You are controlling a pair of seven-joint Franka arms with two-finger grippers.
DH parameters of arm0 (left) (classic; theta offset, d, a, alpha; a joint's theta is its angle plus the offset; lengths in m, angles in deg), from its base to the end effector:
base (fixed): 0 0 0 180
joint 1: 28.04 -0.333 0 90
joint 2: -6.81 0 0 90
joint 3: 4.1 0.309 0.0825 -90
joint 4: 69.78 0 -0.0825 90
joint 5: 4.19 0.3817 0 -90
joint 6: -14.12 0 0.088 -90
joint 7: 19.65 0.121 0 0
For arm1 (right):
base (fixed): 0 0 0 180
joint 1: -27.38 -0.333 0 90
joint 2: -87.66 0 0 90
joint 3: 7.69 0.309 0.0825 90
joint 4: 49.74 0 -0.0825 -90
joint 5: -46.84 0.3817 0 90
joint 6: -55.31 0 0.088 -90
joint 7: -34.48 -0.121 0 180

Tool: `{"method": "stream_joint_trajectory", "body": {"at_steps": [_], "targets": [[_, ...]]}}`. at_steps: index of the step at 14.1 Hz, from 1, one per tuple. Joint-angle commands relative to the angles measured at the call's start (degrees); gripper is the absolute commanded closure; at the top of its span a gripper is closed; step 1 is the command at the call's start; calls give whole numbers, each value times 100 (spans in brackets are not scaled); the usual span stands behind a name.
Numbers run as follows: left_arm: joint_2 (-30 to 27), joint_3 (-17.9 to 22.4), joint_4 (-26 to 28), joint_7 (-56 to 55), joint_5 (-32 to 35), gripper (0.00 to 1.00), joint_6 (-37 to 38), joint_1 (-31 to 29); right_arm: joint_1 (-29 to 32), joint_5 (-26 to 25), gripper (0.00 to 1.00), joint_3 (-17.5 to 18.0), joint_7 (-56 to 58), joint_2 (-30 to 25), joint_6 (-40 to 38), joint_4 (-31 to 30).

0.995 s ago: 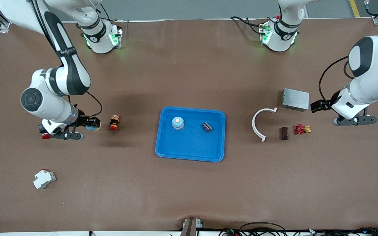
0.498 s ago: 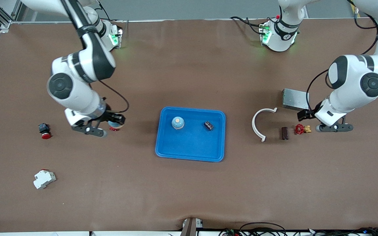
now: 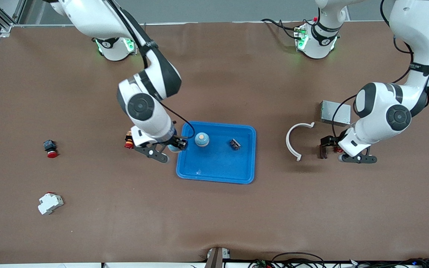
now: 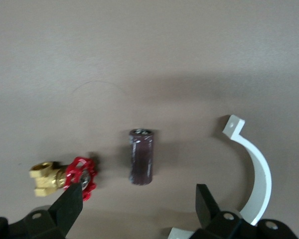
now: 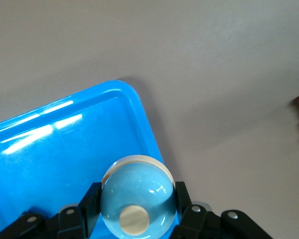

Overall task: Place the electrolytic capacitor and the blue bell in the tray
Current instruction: 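Grasp the second capacitor with the left gripper while the right gripper lowers the bell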

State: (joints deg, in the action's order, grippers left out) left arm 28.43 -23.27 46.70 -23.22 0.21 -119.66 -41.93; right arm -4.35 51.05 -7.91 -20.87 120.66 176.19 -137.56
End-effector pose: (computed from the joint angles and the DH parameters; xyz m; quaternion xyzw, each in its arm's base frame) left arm 0.5853 -0.0498 0.2452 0.9985 -0.0329 -0.0286 0.0318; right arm 0.5907 0.3676 0.3017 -0.9740 0.2245 0.0206 0.0225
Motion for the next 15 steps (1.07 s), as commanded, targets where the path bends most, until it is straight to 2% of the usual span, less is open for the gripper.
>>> {"method": "stream_joint_trajectory", "body": {"at_steps": [1, 7, 15], "targets": [[368, 1, -301, -100, 174, 0, 27, 36, -131, -61, 100, -75, -449, 558, -126, 773], [904, 10, -538, -197, 439, 0, 18, 71, -228, -210, 100, -92, -740, 1393, 163, 1407], [1151, 10, -574, -593, 667, 0, 18, 80, -360, -228, 100, -145, -872, 1798, 305, 1733]]}}
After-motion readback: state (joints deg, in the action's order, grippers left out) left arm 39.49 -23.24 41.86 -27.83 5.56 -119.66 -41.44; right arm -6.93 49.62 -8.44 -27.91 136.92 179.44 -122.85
